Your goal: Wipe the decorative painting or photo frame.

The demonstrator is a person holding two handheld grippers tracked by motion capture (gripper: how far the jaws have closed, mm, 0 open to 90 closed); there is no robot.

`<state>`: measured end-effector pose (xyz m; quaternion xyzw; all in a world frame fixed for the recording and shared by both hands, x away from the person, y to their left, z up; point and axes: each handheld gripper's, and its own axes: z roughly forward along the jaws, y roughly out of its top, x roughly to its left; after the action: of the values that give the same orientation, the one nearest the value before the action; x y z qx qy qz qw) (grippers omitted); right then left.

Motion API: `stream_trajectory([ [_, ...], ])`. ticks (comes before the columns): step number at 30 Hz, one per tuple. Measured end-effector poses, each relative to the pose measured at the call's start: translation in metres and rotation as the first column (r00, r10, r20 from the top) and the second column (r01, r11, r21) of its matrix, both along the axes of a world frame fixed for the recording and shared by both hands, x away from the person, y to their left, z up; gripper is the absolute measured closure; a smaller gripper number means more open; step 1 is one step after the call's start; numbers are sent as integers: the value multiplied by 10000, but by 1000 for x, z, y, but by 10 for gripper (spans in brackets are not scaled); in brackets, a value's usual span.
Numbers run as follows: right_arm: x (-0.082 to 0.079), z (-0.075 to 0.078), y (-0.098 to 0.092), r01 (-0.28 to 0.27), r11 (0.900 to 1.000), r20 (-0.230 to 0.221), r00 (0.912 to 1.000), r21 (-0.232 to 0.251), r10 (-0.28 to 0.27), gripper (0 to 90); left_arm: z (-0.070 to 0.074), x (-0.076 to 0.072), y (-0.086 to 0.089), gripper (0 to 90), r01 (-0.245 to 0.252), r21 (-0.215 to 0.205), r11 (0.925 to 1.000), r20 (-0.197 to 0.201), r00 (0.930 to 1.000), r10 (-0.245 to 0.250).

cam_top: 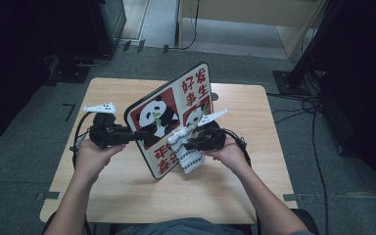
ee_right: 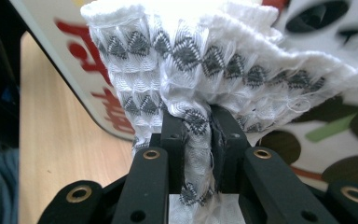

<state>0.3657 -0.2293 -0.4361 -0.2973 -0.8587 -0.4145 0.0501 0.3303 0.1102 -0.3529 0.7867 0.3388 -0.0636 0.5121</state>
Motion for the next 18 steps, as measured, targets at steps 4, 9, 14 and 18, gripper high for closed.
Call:
stream_trajectory([
  [4, -2, 18, 0, 47, 9997, 249, 9997, 250, -53, 781, 3, -2, 4, 700, -47, -54, 10000, 120, 9999, 48],
  [9, -3, 41, 2, 135, 9995, 774, 9969, 294, -158, 782, 9, -5, 13, 702, -202, -133, 9997, 209, 9996, 205],
  [14, -3, 63, 5, 82, 9990, 929, 9956, 440, -122, 782, 10, -6, 15, 724, -198, -134, 9997, 226, 9995, 201],
  [18, -3, 83, 10, -93, 9982, 1213, 9926, 585, 21, 782, 10, -6, 14, 734, -236, -109, 9997, 241, 9994, 239],
])
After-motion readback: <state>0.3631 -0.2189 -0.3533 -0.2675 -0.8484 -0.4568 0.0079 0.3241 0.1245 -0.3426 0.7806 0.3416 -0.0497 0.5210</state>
